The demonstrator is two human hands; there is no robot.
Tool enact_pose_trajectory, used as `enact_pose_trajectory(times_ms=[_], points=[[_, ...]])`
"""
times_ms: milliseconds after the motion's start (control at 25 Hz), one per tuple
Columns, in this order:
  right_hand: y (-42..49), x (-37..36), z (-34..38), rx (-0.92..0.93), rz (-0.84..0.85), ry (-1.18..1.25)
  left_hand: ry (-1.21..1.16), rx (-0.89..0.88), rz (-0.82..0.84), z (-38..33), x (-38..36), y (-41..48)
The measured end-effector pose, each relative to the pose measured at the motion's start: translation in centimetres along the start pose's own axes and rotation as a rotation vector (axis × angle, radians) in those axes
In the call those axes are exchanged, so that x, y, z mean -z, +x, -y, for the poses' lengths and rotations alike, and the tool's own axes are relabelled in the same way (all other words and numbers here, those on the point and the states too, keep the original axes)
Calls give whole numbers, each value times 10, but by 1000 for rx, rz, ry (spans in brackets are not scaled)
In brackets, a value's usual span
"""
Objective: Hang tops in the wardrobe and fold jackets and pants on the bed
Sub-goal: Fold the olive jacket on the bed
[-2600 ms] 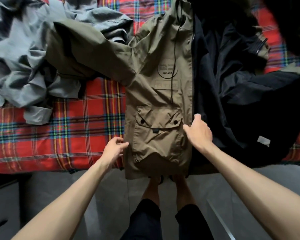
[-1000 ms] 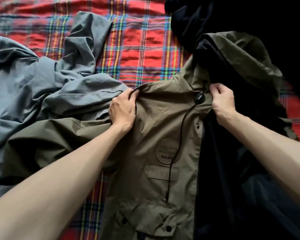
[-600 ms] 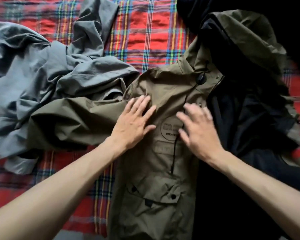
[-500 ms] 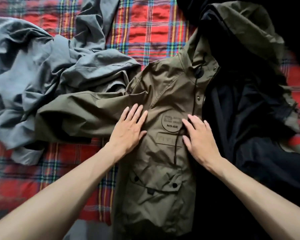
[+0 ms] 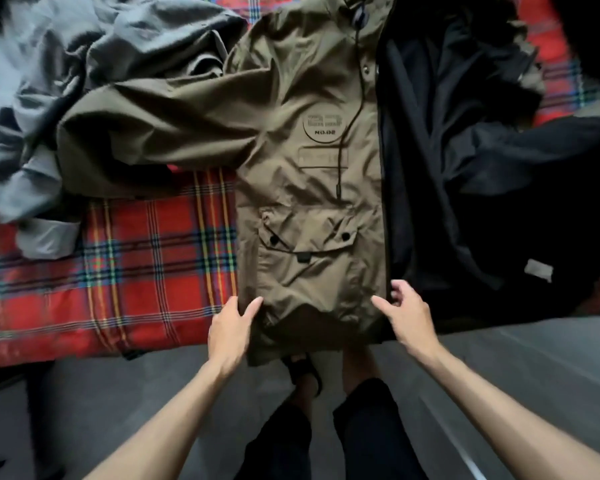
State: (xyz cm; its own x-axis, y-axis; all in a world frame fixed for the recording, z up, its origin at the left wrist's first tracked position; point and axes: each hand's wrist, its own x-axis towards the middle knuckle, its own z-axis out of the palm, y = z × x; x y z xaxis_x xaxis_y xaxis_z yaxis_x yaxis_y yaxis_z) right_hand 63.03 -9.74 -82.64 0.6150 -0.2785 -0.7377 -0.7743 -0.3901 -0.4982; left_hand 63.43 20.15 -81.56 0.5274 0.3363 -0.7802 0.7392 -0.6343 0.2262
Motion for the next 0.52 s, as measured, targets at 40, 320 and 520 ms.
enact_pose_trajectory(times_ms=[40,320,520], points=[[-10,-4,-11,-36,27,-28,-37,13,38,10,-2,-3],[-48,-21,-70,-286,-58,171,-333,13,171,46,-20,-22],[-47,-39,-70,-490,-1,1047,-509,-112,189,58,-23,-30]])
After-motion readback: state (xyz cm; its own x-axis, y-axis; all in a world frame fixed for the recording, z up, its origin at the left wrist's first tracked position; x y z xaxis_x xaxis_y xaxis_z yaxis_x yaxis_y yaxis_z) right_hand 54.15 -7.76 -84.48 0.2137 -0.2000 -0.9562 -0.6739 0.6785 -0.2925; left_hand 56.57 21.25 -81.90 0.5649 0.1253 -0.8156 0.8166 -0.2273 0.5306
